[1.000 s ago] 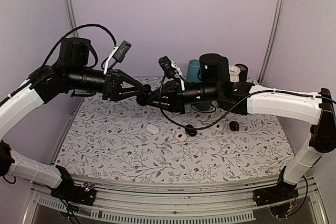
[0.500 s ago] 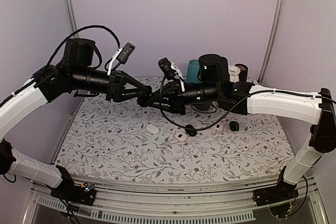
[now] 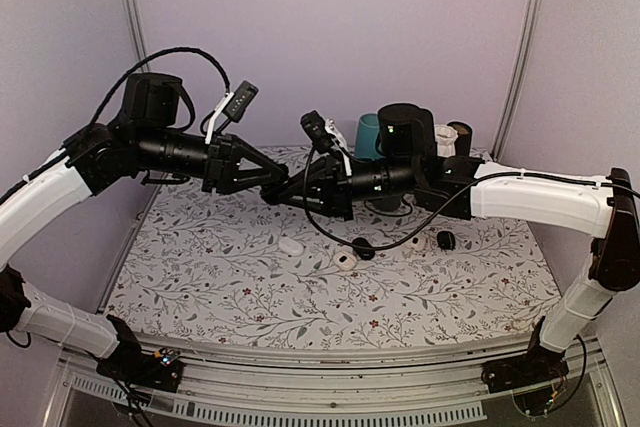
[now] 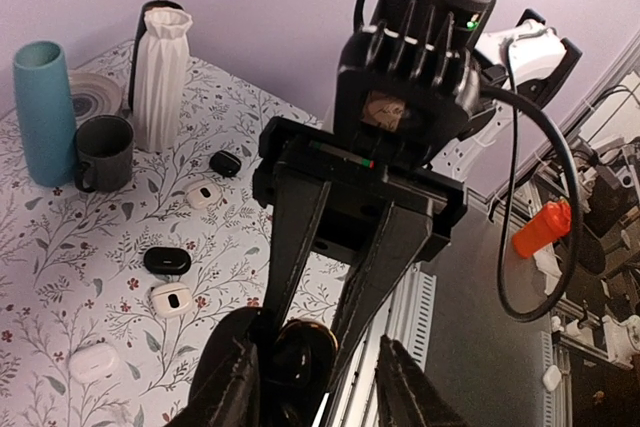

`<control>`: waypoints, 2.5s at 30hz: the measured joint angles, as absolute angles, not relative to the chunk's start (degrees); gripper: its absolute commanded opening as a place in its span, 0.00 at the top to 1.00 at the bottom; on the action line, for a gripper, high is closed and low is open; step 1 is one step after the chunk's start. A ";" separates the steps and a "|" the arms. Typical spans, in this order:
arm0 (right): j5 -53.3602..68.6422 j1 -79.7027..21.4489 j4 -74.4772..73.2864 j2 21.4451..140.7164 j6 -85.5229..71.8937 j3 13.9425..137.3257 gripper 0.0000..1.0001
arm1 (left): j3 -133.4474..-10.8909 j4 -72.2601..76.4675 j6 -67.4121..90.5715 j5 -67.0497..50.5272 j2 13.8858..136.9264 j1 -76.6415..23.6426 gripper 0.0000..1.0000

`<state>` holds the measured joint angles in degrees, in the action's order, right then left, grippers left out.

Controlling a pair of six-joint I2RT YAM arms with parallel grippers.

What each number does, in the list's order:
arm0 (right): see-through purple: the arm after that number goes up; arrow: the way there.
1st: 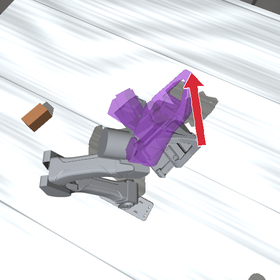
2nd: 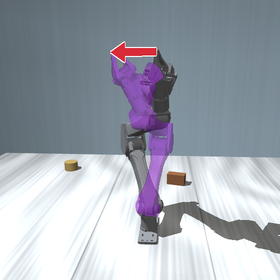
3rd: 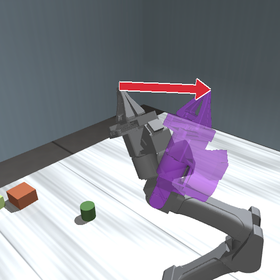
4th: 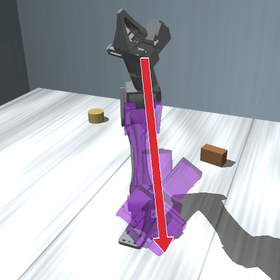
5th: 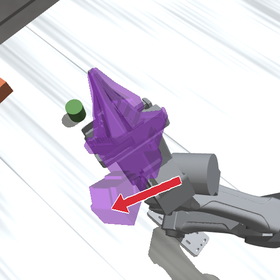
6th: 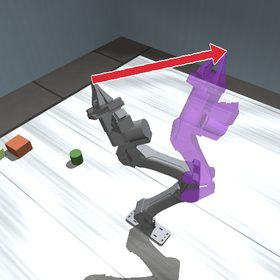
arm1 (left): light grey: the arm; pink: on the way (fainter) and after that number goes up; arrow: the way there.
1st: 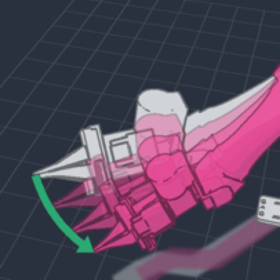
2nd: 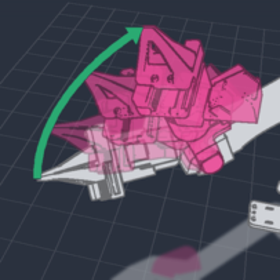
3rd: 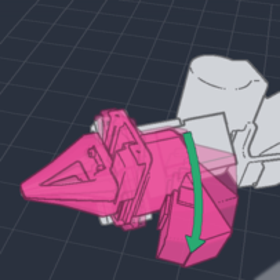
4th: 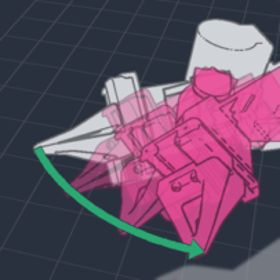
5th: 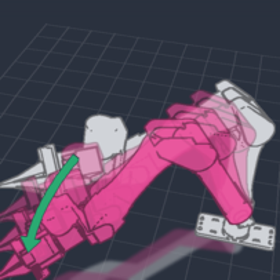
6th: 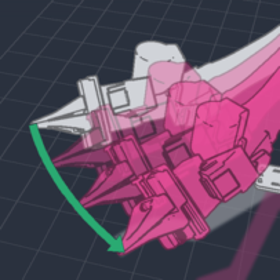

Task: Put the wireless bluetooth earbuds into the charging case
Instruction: Adjust the right earbud in the right side groove of the charging case, then close the charging case with the earbuds inside.

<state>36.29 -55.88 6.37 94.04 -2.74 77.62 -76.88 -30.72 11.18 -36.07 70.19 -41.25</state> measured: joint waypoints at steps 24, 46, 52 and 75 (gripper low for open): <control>32.97 -56.25 5.91 94.04 -2.33 77.62 0.97 | -76.44 -30.74 10.96 -33.65 70.35 -41.78 0.75; 26.61 -56.62 7.05 94.04 -2.35 77.62 0.97 | -76.36 -31.18 13.13 -28.18 68.93 -43.57 0.65; 26.52 -56.51 8.10 94.04 -2.79 77.62 0.97 | -77.69 -31.11 12.84 -29.08 66.92 -43.90 0.62; 36.75 -56.07 16.45 91.37 -4.99 72.77 0.97 | -73.89 -25.17 14.17 -25.63 68.05 -34.09 0.55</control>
